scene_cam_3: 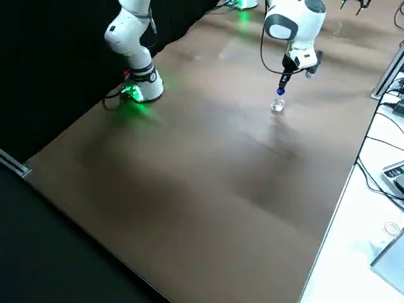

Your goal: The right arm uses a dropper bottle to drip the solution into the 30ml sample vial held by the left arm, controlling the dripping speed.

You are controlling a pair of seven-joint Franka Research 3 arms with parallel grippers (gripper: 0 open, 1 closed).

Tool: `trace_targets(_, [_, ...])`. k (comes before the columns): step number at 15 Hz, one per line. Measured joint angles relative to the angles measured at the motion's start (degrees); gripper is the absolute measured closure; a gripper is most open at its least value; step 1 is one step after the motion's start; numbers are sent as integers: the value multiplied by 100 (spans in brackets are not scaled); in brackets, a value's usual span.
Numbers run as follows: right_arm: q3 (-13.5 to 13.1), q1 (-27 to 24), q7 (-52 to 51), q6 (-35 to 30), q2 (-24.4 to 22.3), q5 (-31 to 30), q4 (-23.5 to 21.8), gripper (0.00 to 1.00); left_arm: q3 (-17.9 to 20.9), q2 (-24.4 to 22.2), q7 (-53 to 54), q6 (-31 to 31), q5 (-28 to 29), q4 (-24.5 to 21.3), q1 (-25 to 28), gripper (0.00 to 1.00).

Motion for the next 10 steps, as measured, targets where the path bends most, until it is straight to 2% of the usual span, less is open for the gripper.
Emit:
trace_targets(4, [0, 0, 0, -2, 0, 0, 0, 64, -2, 142, 385, 572, 0, -136, -46, 0])
trace_targets(5, [0, 0, 1, -3, 0, 0, 0, 68, -1, 162, 464, 652, 0, -251, -50, 0])
trace_targets(10, [0, 0, 2, -6, 0, 0, 0, 72, -1, 335, 523, 764, 0, -411, -124, 0])
